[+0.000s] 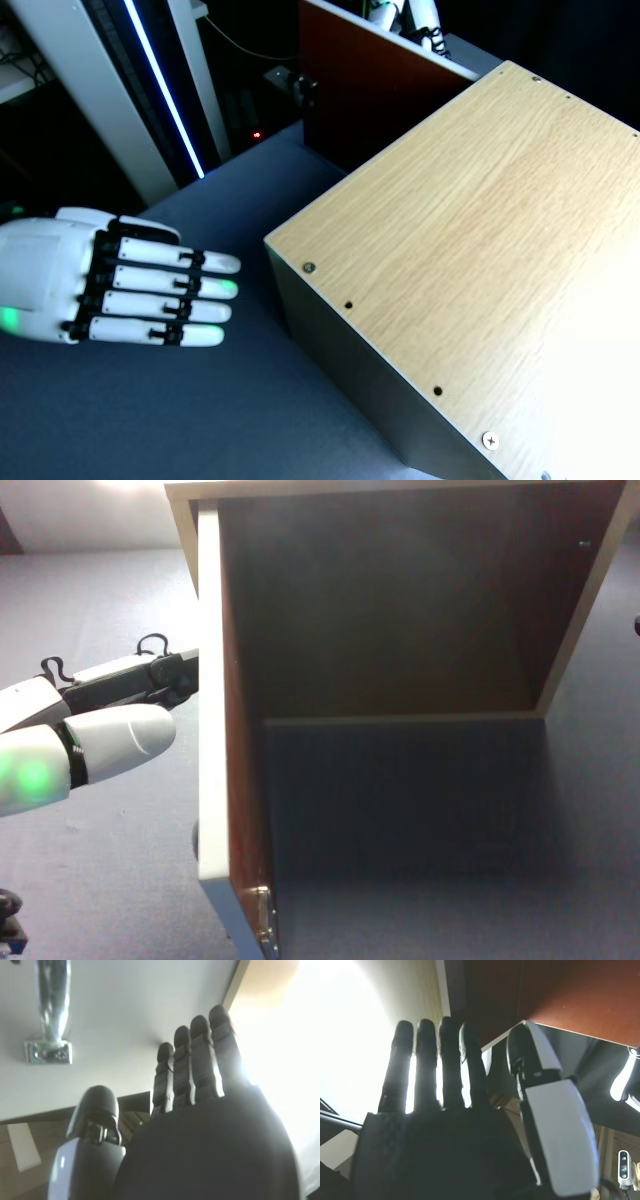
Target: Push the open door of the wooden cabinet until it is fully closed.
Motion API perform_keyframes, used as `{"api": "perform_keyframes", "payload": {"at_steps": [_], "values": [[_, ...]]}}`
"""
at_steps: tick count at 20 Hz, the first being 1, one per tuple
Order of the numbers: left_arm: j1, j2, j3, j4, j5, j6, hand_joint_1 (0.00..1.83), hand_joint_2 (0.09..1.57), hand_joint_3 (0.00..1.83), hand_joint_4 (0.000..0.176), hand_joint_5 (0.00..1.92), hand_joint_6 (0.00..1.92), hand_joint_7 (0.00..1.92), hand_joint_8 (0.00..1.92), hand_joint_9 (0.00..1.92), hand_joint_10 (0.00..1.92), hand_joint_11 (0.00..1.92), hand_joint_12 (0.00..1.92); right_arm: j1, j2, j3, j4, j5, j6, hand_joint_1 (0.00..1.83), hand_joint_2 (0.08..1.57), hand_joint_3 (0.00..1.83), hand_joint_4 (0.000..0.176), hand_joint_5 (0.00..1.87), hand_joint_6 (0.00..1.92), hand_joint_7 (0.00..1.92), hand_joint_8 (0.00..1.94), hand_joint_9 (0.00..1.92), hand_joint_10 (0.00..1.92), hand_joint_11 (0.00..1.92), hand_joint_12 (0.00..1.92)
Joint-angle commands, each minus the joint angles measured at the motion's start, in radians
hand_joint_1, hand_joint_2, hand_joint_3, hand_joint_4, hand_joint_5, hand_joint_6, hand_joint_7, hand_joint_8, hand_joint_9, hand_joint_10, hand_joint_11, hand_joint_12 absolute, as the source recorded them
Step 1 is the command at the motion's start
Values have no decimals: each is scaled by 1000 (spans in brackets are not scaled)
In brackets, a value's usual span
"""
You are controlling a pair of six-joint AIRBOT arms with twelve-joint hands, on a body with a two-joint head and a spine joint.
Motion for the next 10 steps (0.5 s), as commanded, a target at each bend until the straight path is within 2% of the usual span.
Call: {"api": "perform_keyframes", "payload": {"at_steps": [1,2,4,7,9,10], "values": [[-13,-7,5,-6,-122,-6,0,1385,0,70,165,0,213,0,186,0,165,2,3,0,6,28,122,11,691,1346,0,0,400,5,392,7,309,5,127,273],[-16,-10,6,-3,-122,-6,0,1382,0,75,160,0,208,0,181,0,155,0,3,0,6,28,122,11,693,1346,0,0,400,4,390,6,302,2,123,271],[-30,-20,12,14,-116,-6,0,1393,2,62,168,3,211,2,192,5,163,4,3,0,6,28,122,12,680,1348,0,0,394,1,380,1,297,1,120,270],[-54,-35,23,48,-96,-6,0,1393,1,55,164,3,233,9,210,10,184,13,3,0,6,28,122,12,698,1344,0,0,401,2,391,2,306,3,120,273],[-64,-41,26,68,-84,-6,0,1417,9,22,146,0,219,1,189,1,156,2,3,0,7,29,122,12,686,1339,0,0,400,0,381,0,284,0,97,264],[-68,-44,28,75,-80,-6,0,1417,9,22,146,0,219,1,189,1,156,2,3,0,7,32,122,12,686,1339,0,0,400,0,381,0,284,0,97,264]]}}
